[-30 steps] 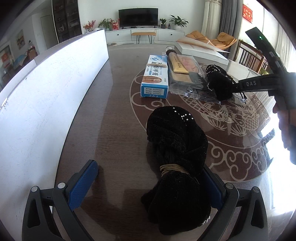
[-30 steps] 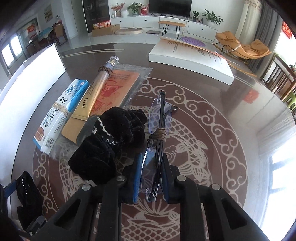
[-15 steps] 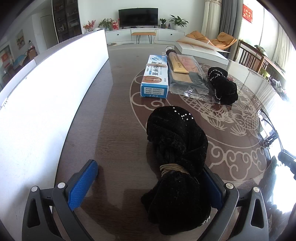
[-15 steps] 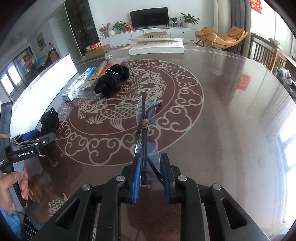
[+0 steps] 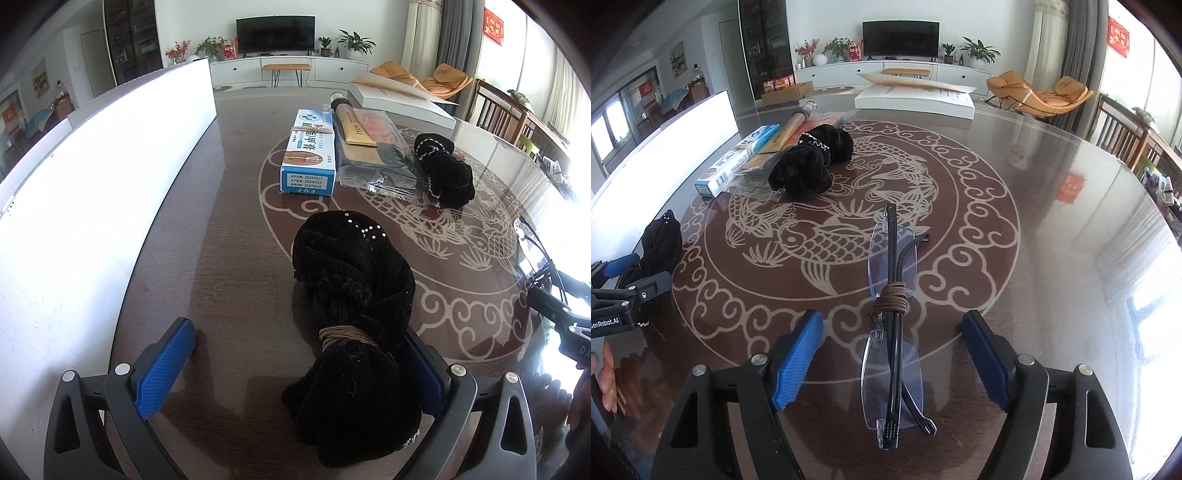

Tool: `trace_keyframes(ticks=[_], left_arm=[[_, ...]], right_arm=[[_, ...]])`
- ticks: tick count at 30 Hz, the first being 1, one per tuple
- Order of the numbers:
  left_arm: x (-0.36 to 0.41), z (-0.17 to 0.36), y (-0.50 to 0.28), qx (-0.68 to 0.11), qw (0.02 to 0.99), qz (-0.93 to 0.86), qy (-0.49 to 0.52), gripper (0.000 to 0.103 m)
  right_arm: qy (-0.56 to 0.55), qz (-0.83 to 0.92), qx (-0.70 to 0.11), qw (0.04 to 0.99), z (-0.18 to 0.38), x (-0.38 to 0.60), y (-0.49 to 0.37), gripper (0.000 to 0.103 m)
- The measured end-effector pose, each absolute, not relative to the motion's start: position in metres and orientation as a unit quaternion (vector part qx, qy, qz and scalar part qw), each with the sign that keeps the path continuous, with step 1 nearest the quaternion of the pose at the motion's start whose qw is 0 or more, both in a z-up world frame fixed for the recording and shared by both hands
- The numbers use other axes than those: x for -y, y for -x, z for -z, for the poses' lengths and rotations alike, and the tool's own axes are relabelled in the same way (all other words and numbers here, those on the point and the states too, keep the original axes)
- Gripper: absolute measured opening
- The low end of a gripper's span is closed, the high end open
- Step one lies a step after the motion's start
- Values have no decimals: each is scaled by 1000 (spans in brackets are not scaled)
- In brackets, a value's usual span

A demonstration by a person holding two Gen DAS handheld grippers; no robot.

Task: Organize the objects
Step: 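Grasp the clear-lens eyeglasses with the right tool while the left tool holds the pouch, then carry the pouch and eyeglasses into the white box and open both tools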

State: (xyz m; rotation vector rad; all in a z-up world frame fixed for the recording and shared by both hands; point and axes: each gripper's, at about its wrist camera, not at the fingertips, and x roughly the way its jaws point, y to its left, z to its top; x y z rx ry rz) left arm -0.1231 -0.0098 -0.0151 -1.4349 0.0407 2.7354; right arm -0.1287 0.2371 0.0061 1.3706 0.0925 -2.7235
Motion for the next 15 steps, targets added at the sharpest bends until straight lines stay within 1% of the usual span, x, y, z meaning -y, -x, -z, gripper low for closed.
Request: trace_keyframes(ticks=[2, 3, 4, 6, 8, 9, 10, 11, 12, 13, 14, 15], left_arm=[[10, 15, 123, -13, 26, -885, 465, 103], [10, 15, 123, -13, 26, -885, 465, 103], [10, 15, 123, -14, 26, -885, 465, 103], [9, 14, 125, -19, 32, -878, 476, 103], [7, 11, 133, -37, 58, -854, 516, 103], [6, 10, 138, -44, 65, -841, 536, 103], [4, 10, 143, -47, 67, -833, 547, 103], [3, 9, 145, -52, 68, -832, 549, 103], [1, 6, 144, -60, 69, -838, 538, 103], [-2, 3, 141, -69, 71, -846, 524, 76], [-3, -1, 137, -61, 89, -850, 515, 41], [-3, -3, 134, -62, 86, -853, 511, 30]], right_arm=[[-452, 891, -27, 45, -4, -239, 128, 93], [-456, 889, -27, 47, -4, -239, 130, 100], [-463, 884, -28, 49, -2, -239, 132, 103], [-480, 875, -36, 55, -3, -238, 137, 103], [-514, 854, -43, 64, -4, -237, 148, 103], [-529, 845, -44, 70, -5, -237, 154, 102], [-539, 838, -43, 77, -6, -238, 159, 99], [-543, 835, -46, 79, -8, -238, 163, 81], [-541, 835, -56, 76, -12, -237, 167, 51], [-541, 835, -58, 83, -16, -236, 169, 33], [-548, 830, -62, 82, -19, -236, 171, 14], [-556, 825, -59, 80, -20, -237, 171, 12]])
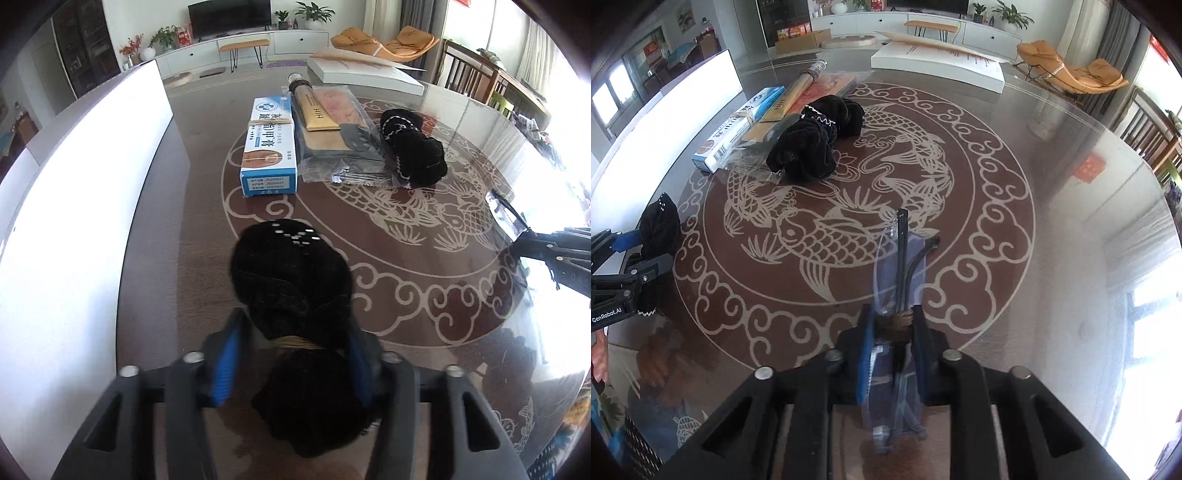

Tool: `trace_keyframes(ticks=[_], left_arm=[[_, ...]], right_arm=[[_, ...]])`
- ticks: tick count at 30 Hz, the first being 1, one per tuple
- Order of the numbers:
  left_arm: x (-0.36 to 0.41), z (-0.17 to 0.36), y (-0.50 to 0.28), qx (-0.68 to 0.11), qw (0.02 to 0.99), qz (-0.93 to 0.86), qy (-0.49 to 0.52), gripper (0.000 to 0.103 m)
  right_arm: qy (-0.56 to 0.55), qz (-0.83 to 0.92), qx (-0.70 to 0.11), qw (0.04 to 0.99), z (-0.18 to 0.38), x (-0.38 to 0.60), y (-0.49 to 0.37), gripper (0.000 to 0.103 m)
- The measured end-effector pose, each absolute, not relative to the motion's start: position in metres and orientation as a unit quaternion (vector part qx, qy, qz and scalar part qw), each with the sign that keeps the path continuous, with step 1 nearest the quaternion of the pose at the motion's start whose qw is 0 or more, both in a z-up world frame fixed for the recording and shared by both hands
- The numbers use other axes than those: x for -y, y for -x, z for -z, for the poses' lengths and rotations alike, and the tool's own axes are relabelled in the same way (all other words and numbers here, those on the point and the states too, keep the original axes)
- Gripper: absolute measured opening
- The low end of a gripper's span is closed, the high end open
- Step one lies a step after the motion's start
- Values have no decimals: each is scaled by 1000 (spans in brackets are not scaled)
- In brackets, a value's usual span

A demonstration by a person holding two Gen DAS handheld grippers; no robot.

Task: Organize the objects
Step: 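Carry the pouch and eyeglasses into the white box and open both tools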

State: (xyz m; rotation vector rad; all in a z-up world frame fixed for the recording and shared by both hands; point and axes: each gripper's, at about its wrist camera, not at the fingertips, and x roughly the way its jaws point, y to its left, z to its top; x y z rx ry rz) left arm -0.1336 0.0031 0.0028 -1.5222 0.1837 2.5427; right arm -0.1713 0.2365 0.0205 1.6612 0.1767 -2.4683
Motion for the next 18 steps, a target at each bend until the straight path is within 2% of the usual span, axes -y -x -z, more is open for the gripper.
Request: trace_keyframes(ticks=[4, 10, 14, 18], left_arm=[[5, -18, 104, -22, 105, -871, 479, 30], [32, -79, 47, 40, 124, -905, 406, 30], [78, -124, 37, 66, 106, -921, 370, 30], [148, -149, 43, 74, 48, -929, 359, 30]], right_arm=[[-555, 826, -39, 95, -30, -240, 151, 12], [-511, 849, -5, 134, -78, -221, 123, 12], [-465, 865, -1, 188, -127, -168, 119, 12], [-425, 866, 7, 263, -167, -85, 123, 12]])
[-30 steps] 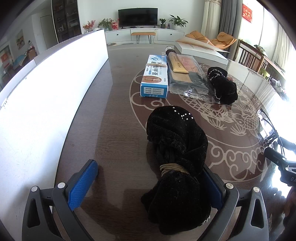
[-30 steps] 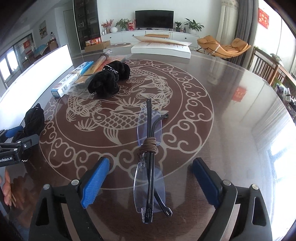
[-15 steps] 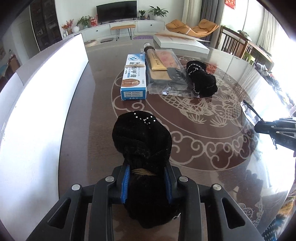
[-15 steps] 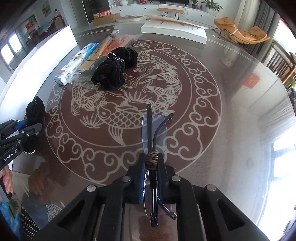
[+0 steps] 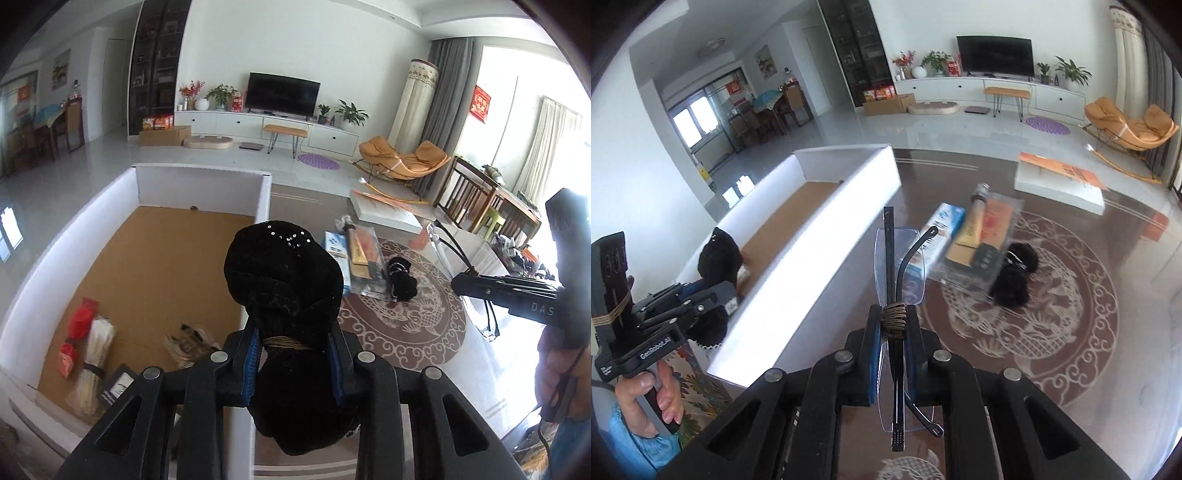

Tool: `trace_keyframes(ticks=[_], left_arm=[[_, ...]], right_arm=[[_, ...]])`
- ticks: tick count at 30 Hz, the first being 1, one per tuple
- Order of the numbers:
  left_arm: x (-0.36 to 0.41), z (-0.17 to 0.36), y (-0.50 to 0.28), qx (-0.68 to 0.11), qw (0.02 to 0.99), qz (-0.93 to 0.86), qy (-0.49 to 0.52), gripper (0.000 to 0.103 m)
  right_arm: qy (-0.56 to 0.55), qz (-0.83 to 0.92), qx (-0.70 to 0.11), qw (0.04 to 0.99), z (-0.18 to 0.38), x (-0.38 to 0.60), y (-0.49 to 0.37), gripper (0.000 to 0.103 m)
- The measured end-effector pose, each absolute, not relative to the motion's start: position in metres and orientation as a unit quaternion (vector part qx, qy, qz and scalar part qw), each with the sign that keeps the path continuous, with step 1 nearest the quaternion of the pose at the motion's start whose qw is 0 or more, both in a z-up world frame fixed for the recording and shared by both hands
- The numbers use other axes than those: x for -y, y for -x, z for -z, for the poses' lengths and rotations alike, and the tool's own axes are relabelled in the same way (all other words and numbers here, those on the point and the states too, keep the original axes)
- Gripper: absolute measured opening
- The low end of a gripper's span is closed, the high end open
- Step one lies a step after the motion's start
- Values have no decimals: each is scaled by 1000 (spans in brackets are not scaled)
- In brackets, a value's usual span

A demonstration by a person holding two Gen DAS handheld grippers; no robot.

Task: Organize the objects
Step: 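Carry the pouch and eyeglasses into the white box and open both tools, then bring both open tools back over the table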

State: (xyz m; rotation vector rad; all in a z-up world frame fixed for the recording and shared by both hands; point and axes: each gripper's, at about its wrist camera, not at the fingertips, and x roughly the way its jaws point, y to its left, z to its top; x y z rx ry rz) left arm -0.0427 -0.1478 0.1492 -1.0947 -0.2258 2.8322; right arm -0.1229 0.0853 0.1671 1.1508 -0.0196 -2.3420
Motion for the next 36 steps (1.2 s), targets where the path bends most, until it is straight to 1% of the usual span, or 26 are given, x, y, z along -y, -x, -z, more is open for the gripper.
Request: trace_keyframes(ticks=[4, 7, 9, 10, 11, 12, 13, 14, 15, 17, 19, 21, 24, 28, 30, 31, 32, 36], left_arm=[[225, -145, 56, 73, -38, -923, 377, 30], [270, -130, 62, 63, -87, -910, 401, 31], [289, -116, 69, 57, -110, -897, 424, 33], [295, -106, 74, 54, -121, -890, 437, 38], [301, -98, 78, 50, -132, -882, 450, 48], [305, -92, 81, 47, -143, -876, 458, 56], [308, -88, 82, 45, -152, -874, 459, 72], [309, -85, 81, 42, -159, -875, 455, 80], [308, -84, 79, 40, -164, -878, 449, 82], [305, -84, 74, 42, -165, -882, 440, 83], [299, -86, 71, 51, -158, -886, 432, 83], [285, -90, 68, 59, -143, -894, 421, 83], [248, -103, 63, 57, -108, -906, 406, 83], [185, -119, 53, 44, -36, -919, 391, 84], [148, -124, 49, 36, 2, -922, 386, 91], [129, -126, 45, 29, 17, -923, 384, 99], [112, -127, 44, 21, 25, -924, 381, 103], [50, -112, 43, -7, 56, -918, 392, 103]], right_arm=[[-415, 846, 12, 336, -182, 9, 132, 12], [-418, 828, 0, 374, -176, 74, 134, 12], [-430, 814, -2, 392, -162, 110, 136, 13], [-438, 805, -1, 399, -153, 125, 136, 14], [-449, 797, 3, 404, -143, 138, 138, 18], [-461, 788, 8, 408, -133, 149, 140, 30], [-472, 780, 12, 410, -124, 158, 141, 38], [-479, 777, 18, 409, -118, 162, 141, 56], [-478, 778, 24, 406, -114, 162, 140, 65], [-465, 786, 31, 405, -113, 154, 138, 66], [-450, 797, 22, 401, -116, 139, 136, 70], [-427, 820, 2, 381, -119, 115, 134, 82], [-391, 861, -38, 322, -115, 64, 130, 94], [-397, 886, -80, 224, -82, -18, 135, 95], [-420, 887, -85, 175, -59, -67, 138, 95], [-430, 886, -84, 153, -49, -90, 137, 95], [-436, 886, -83, 132, -43, -114, 137, 95], [-451, 887, -80, 62, -24, -192, 125, 95]])
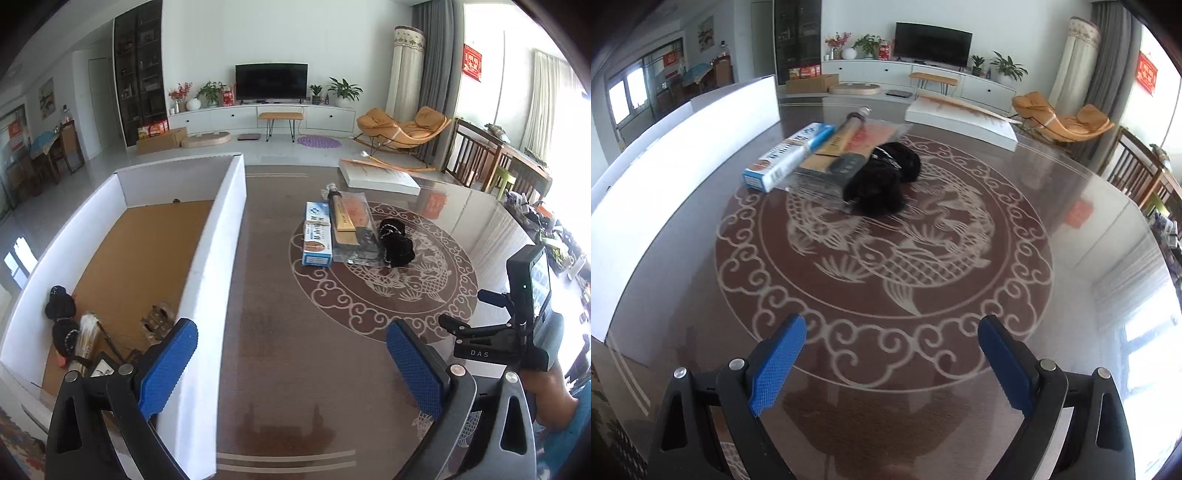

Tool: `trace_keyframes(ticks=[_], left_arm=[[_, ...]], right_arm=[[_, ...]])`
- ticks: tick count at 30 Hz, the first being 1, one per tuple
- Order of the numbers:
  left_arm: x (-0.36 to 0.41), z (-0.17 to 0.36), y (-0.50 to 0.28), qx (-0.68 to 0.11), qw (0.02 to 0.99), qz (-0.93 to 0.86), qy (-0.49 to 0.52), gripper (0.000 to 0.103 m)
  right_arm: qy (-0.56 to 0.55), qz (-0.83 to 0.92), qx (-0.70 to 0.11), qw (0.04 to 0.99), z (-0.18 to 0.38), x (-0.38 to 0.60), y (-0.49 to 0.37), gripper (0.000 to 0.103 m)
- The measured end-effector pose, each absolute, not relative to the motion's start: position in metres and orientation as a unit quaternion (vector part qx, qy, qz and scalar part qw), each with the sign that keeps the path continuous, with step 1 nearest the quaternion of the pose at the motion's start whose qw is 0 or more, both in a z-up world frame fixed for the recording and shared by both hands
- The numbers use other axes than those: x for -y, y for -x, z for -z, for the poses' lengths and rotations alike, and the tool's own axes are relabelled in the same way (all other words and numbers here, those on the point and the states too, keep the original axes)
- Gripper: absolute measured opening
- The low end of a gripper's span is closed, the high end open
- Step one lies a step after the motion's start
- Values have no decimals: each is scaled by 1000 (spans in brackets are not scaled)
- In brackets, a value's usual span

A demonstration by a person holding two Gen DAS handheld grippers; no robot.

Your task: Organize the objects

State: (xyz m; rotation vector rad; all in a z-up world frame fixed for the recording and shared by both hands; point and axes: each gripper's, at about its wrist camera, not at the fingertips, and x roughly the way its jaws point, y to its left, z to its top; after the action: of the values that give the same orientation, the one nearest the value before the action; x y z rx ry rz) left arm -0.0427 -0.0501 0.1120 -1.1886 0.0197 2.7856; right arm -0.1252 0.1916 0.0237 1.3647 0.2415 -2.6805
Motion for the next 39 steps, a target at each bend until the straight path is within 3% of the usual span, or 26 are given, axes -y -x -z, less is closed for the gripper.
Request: trace_keyframes(ticks=[9, 14, 39], left_arm=[[-10, -27, 71, -16, 71, -886, 458, 103], [-10, 3, 83, -20, 60, -875, 479, 103], [-6, 15, 104, -29, 51, -885, 461, 103]], right_arm=[[-455, 890, -31, 16, -5, -249, 109, 97], [-460, 888, -11, 8, -3, -251, 113, 103], [-458, 889, -11, 5, -2, -250, 110, 103]])
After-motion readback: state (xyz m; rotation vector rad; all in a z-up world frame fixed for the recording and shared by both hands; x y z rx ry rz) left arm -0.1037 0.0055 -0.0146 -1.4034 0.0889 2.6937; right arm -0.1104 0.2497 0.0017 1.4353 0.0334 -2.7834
